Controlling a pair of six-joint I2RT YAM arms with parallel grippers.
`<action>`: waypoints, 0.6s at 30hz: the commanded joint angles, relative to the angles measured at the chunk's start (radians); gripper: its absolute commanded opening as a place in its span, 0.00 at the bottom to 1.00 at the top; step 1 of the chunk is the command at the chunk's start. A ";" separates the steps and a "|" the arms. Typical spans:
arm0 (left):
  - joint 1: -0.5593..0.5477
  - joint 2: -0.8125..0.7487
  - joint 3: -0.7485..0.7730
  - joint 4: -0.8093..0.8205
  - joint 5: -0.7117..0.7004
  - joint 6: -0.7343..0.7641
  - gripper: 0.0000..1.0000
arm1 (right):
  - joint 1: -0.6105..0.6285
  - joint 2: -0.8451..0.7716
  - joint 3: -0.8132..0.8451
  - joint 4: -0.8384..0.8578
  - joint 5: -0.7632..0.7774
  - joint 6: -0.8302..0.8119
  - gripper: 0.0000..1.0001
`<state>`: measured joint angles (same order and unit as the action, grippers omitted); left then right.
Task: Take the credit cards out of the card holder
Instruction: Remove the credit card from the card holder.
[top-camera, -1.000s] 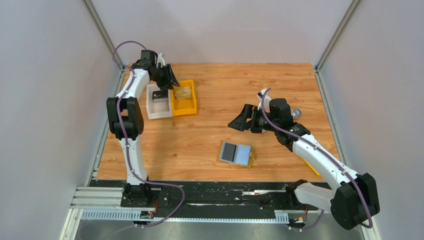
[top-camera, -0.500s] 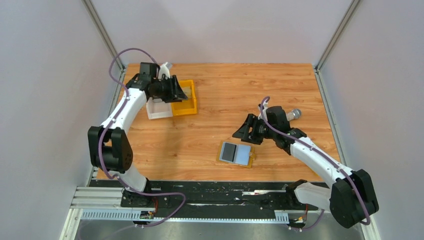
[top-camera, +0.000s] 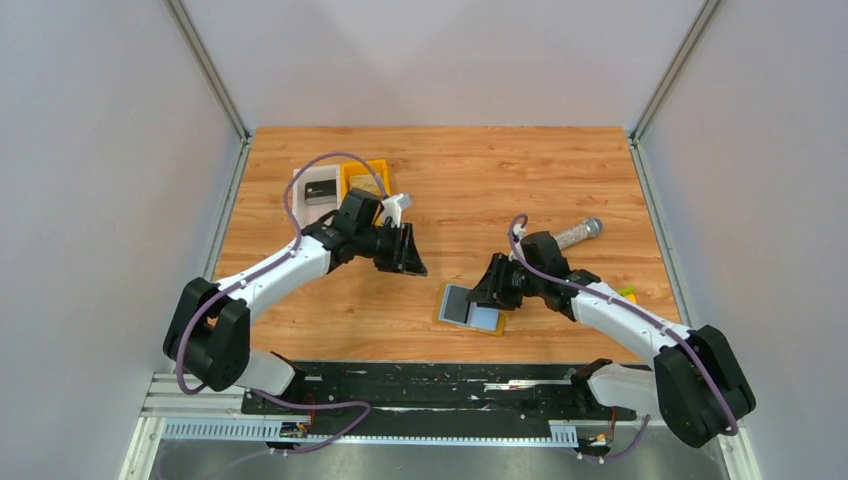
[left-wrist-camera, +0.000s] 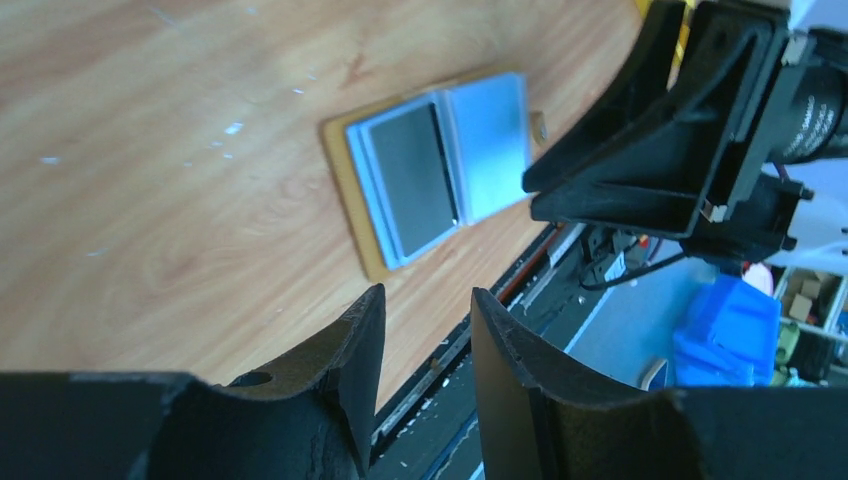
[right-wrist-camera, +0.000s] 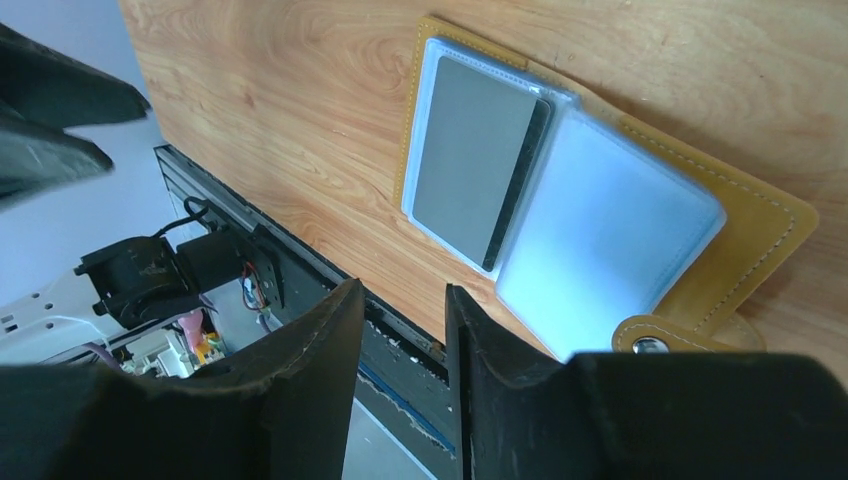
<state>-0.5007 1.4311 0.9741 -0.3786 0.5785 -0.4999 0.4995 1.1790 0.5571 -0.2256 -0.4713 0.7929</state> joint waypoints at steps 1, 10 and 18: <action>-0.072 -0.031 -0.063 0.222 0.015 -0.095 0.44 | 0.020 0.018 -0.005 0.100 0.005 0.025 0.35; -0.157 0.047 -0.104 0.355 0.003 -0.137 0.39 | 0.033 0.087 0.014 0.138 0.062 0.022 0.31; -0.177 0.145 -0.171 0.497 -0.006 -0.180 0.30 | 0.033 0.145 -0.007 0.183 0.078 0.022 0.29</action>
<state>-0.6643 1.5356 0.8383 0.0010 0.5770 -0.6498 0.5274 1.2926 0.5499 -0.1169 -0.4084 0.8108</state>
